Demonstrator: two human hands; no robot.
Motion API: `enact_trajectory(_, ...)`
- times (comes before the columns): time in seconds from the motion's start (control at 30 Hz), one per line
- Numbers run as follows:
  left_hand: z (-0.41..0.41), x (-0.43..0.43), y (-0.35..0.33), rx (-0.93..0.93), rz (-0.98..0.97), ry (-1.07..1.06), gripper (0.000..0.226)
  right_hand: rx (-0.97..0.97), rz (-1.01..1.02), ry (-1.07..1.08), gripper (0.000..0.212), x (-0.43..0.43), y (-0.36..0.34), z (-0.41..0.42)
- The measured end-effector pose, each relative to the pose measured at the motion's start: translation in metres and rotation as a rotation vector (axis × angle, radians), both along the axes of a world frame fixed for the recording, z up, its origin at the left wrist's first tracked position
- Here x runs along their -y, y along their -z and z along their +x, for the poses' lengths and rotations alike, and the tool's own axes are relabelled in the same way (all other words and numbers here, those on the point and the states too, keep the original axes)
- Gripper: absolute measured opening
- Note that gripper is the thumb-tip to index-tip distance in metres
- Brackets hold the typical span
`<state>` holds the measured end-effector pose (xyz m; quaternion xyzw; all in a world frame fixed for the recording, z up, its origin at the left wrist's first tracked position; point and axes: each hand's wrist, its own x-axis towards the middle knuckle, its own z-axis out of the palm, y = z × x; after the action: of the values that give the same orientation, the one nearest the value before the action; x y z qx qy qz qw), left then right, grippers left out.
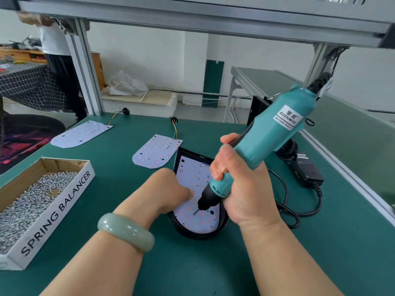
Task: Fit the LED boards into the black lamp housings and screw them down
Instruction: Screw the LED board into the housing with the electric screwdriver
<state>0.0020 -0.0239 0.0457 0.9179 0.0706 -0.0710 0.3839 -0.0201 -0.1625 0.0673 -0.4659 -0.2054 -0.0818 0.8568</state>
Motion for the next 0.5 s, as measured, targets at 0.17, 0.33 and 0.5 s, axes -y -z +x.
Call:
enact_trajectory(0.17, 0.005, 0.004, -0.005, -0.011, 0.083, 0.025, 0.039, -0.075, 0.129, -0.063, 0.046, 0.009, -0.003, -0.002)
enact_trajectory(0.33, 0.004, 0.001, -0.003, -0.078, 0.068, 0.046, 0.040, 0.034, 0.257, -0.080, 0.048, 0.013, -0.019, 0.001)
enact_trajectory(0.5, -0.001, -0.023, -0.012, 0.054, -0.039, -0.106, 0.048, -0.150, 0.308, 0.070, 0.036, 0.028, -0.008, 0.005)
